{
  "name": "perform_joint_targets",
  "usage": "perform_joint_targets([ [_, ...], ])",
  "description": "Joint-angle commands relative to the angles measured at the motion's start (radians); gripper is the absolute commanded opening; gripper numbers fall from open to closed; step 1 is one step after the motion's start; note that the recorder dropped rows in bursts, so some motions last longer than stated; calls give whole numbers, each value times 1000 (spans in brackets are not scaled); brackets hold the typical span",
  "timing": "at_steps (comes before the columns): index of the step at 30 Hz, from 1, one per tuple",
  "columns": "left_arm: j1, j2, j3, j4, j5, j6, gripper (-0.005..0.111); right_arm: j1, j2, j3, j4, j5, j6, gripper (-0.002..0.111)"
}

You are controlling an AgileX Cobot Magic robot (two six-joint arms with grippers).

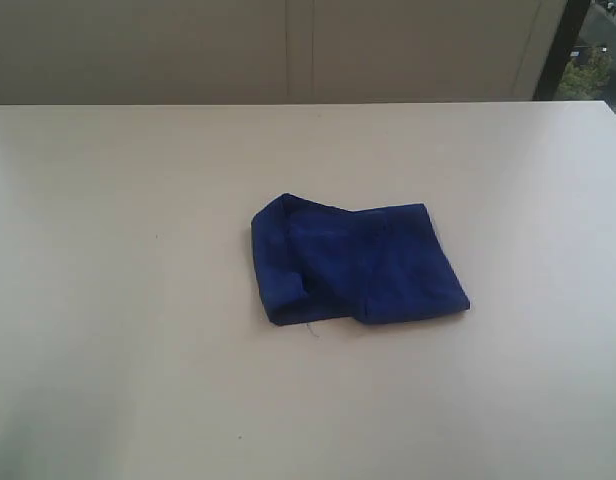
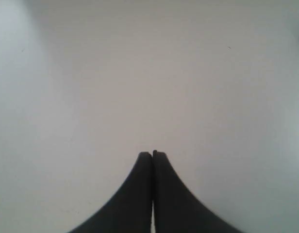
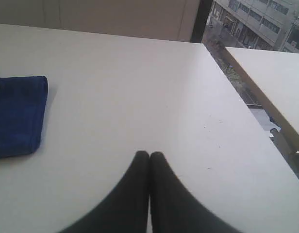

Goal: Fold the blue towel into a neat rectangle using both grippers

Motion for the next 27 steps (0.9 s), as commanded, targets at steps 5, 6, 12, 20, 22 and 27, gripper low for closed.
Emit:
perform_joint_targets([
  [5,6,-4,6,-2,-1,-4,0,-7,-3,6,-6,-92,11,0],
  [6,6,-4,6,-2,-1,-4,0,-7,-3,6,-6,-132,11,0],
  [12,6,-4,6,-2,-1,-4,0,-7,-3,6,-6,-410,11,0],
  [20,6,-4,6,-2,-1,-4,0,-7,-3,6,-6,-480,11,0],
  [22,6,-4,6,-2,-1,-4,0,-7,-3,6,-6,-490,11,0],
  [27,6,-4,6,-2,-1,-4,0,-5,-3,6,-6,-521,99,0],
])
